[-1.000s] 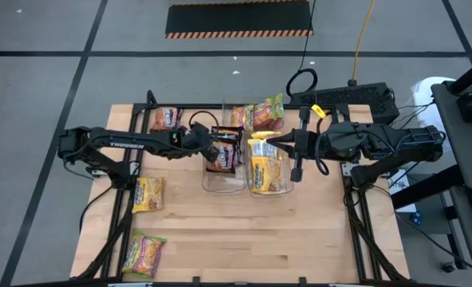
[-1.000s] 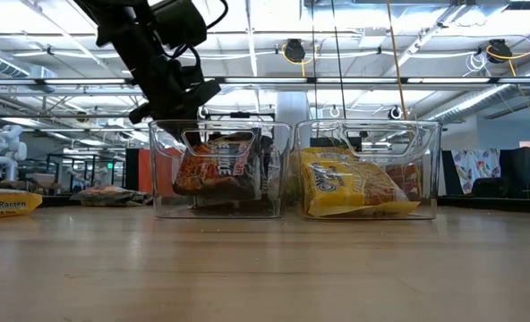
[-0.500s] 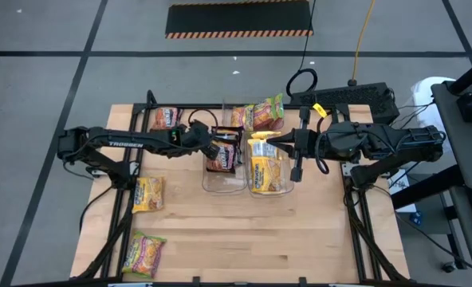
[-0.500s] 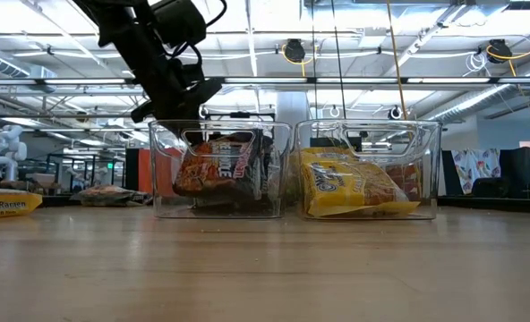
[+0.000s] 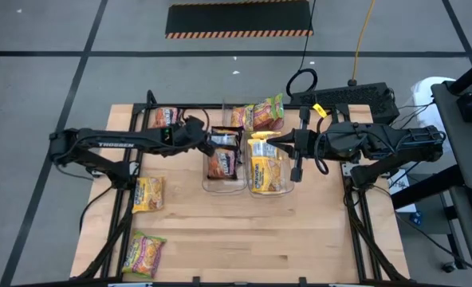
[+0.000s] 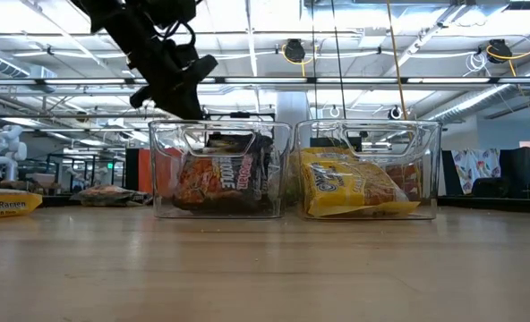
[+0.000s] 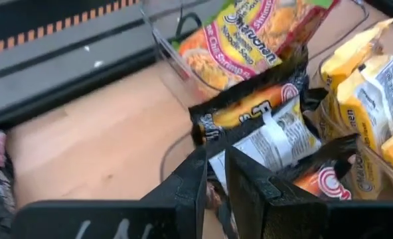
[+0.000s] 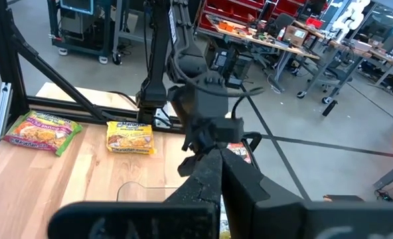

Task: Sort Maruchan noodles
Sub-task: Put the yellow noodle pack into the right transparent bin

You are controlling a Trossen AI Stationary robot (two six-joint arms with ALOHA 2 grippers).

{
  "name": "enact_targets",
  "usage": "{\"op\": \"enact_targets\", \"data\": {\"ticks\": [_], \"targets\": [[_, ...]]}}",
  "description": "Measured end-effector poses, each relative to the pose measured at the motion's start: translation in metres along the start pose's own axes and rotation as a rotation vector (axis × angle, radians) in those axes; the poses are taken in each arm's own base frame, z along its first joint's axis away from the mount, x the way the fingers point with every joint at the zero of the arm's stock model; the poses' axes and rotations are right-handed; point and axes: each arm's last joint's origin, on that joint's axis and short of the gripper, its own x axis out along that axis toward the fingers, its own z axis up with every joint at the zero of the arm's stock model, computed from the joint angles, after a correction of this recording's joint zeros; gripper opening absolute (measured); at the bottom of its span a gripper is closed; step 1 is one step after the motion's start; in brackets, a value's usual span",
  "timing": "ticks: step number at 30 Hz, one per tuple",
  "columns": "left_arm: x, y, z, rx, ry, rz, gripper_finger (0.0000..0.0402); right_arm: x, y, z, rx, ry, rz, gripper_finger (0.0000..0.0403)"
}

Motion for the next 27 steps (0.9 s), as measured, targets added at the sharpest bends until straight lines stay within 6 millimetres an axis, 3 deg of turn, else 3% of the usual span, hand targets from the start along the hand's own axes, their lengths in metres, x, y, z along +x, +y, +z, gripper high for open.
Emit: {"op": "enact_targets", "data": {"ticks": [11, 18, 27], "targets": [[-0.03, 0.01, 0.014, -0.019, -0.095, -0.032, 0.006, 0.0, 0.0, 0.0, 0.002, -0.002, 0.0, 0.0], [-0.071, 0.022, 0.017, -0.018, -0.144, -0.093, 0.006, 0.009, 0.003, 0.0, -0.031, -0.001, -0.005, 0.0], [-0.121, 0.038, -0.001, 0.026, -0.108, -0.19, 0.006, 0.03, 0.009, -0.002, -0.053, 0.011, -0.009, 0.0]]}}
